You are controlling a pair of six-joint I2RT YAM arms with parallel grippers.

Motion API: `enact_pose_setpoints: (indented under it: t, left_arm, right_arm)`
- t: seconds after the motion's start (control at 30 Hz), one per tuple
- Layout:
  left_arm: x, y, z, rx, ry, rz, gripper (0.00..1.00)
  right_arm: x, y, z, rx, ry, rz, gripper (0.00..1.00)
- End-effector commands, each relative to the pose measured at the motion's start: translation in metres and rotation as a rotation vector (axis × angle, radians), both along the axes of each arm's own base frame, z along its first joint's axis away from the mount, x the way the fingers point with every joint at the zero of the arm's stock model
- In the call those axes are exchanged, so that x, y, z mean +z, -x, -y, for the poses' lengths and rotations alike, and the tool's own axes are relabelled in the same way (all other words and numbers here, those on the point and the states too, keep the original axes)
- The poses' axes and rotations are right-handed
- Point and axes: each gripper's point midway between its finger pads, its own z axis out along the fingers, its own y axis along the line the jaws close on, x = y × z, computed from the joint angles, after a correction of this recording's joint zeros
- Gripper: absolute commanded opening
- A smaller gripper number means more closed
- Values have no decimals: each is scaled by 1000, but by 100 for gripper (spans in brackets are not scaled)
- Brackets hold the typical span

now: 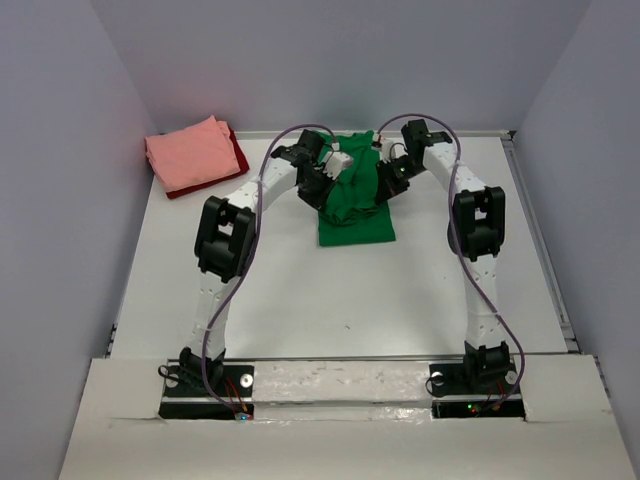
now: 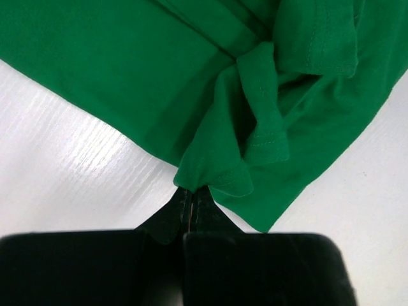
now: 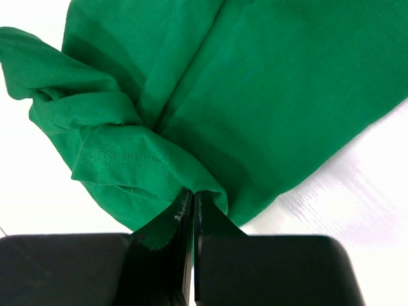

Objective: Fold and stack the t-shirts
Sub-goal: Fold the folded rectangular tshirt in 1/3 of the way

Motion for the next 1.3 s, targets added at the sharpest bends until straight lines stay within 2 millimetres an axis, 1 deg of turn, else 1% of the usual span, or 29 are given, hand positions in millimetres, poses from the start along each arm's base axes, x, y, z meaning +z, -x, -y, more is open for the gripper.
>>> enact_pose_setpoints:
  t: [0.0,0.03,0.07,0.1,0.13,0.17,0.2,0.23,0.27,0.3,0.4,0.43,0.57,0.7,0.77,0.8,0.83,0.87,0.9,0.93,0.97,1.03,1.07,1.1,1.13,1.17,1.2,1.23,1.27]
  left_arm:
    - [1,-13,-2,9,-20,32,8]
    - [0,-14,-3,9,-24,33,16]
    - [-3,-16,-5,16,-37,36,30]
    - [-3,-17,-5,17,-38,40,34]
    - [-4,-17,-5,20,-41,43,41]
    - [-4,-19,-7,25,-48,50,55]
    - [-4,-20,-6,29,-48,53,62]
    - [-3,-22,-6,29,-48,58,74]
    - [-4,-23,-8,35,-58,61,93]
    - [-2,-25,-7,37,-57,69,98]
    - [3,-29,-10,53,-64,87,99]
    - [7,-30,-10,55,-66,97,99]
    - [29,-38,-14,79,-71,161,99]
    - [62,-49,-24,114,-83,242,99]
    - [82,-54,-29,138,-76,274,99]
    - [100,-58,-36,166,-71,308,99]
    - [110,-60,-41,180,-69,327,99]
    - [129,-61,-46,206,-61,363,99]
    - [139,-62,-52,222,-58,384,99]
    - [147,-62,-55,232,-58,401,99]
    - [164,-60,-61,253,-63,438,99]
    - [175,-57,-67,268,-67,461,99]
    - [179,-54,-70,273,-68,468,99]
    - [192,-51,-79,299,-81,500,99]
    - [185,-47,-84,301,-96,487,99]
    - [193,-44,-92,323,-96,503,99]
    - [192,-42,-98,333,-102,501,99]
    - [176,-39,-104,338,-122,474,99]
    - [169,-37,-111,350,-136,462,99]
  right_arm:
    - [6,-18,0,-14,-16,55,0]
    - [5,-19,0,-14,-13,56,0]
    - [4,-21,5,-25,-10,56,0]
    - [3,-22,6,-27,-5,57,0]
    - [1,-22,7,-29,0,55,12]
    - [-1,-21,7,-28,3,52,28]
    - [-1,-22,8,-27,7,56,39]
    - [-2,-21,8,-28,11,52,41]
    - [-3,-22,8,-29,12,53,45]
    - [-3,-23,9,-29,13,55,55]
    - [-1,-23,10,-32,19,61,72]
    - [0,-24,10,-33,22,65,83]
    - [10,-27,11,-38,28,91,100]
    - [30,-34,14,-50,40,144,100]
    - [50,-39,18,-66,61,197,100]
    - [71,-42,20,-79,63,246,100]
    - [82,-41,20,-82,58,265,100]
    - [95,-42,20,-86,49,296,100]
    - [120,-38,18,-89,25,336,100]
    - [121,-38,16,-89,16,331,100]
    - [145,-32,15,-86,-5,363,100]
    - [172,-15,6,-45,-73,366,100]
    - [178,-3,5,-32,-86,339,100]
    - [185,4,3,-18,-107,330,100]
    - [188,14,0,3,-126,312,100]
    - [195,31,-5,52,-172,282,100]
    - [193,40,-7,70,-187,256,100]
    - [185,51,-9,109,-212,219,100]
    - [178,58,-10,121,-219,183,100]
